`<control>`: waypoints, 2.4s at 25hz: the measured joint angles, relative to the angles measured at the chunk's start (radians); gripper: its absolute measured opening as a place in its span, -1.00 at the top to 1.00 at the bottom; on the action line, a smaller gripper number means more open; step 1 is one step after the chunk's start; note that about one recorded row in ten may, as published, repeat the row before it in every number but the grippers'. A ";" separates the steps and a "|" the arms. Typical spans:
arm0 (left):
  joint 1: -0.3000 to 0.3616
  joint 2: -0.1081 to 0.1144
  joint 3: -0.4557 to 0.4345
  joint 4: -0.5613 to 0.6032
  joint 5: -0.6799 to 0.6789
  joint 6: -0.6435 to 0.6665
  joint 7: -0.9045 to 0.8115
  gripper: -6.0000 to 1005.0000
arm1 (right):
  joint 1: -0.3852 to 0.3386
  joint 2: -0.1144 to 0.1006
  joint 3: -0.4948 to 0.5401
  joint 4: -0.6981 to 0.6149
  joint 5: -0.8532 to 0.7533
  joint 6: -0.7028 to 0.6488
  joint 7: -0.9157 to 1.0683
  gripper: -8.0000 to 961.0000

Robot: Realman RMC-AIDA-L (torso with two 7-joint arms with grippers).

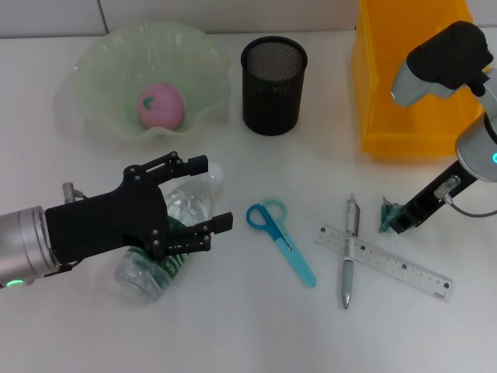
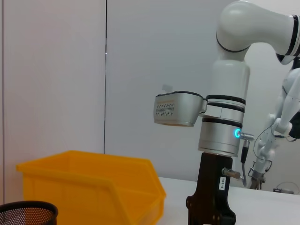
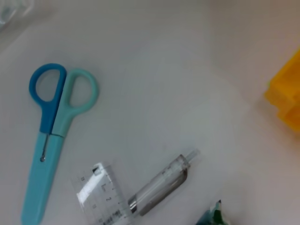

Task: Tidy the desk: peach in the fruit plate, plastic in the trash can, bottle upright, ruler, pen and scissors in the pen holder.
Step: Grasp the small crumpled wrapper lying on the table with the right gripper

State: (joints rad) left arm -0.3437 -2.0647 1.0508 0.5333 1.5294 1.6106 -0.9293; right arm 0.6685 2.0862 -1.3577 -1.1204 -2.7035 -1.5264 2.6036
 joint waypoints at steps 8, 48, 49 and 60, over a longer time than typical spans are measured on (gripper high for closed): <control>0.000 0.000 0.000 0.003 0.000 0.000 -0.002 -0.72 | -0.017 -0.005 0.024 -0.105 0.049 -0.062 -0.001 0.41; 0.002 0.000 0.002 -0.001 0.000 -0.002 -0.001 -0.72 | 0.024 -0.004 0.088 0.038 0.013 0.101 -0.017 -0.06; 0.001 0.000 0.002 -0.001 0.000 -0.002 -0.001 -0.72 | 0.029 -0.004 0.086 0.051 0.013 0.109 -0.017 -0.05; 0.007 0.000 0.002 -0.001 0.000 -0.002 0.001 -0.72 | 0.059 -0.005 0.071 0.135 0.013 0.159 -0.018 0.06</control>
State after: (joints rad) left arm -0.3365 -2.0647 1.0524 0.5322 1.5293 1.6090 -0.9282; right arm 0.7271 2.0815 -1.2871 -0.9853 -2.6907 -1.3677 2.5855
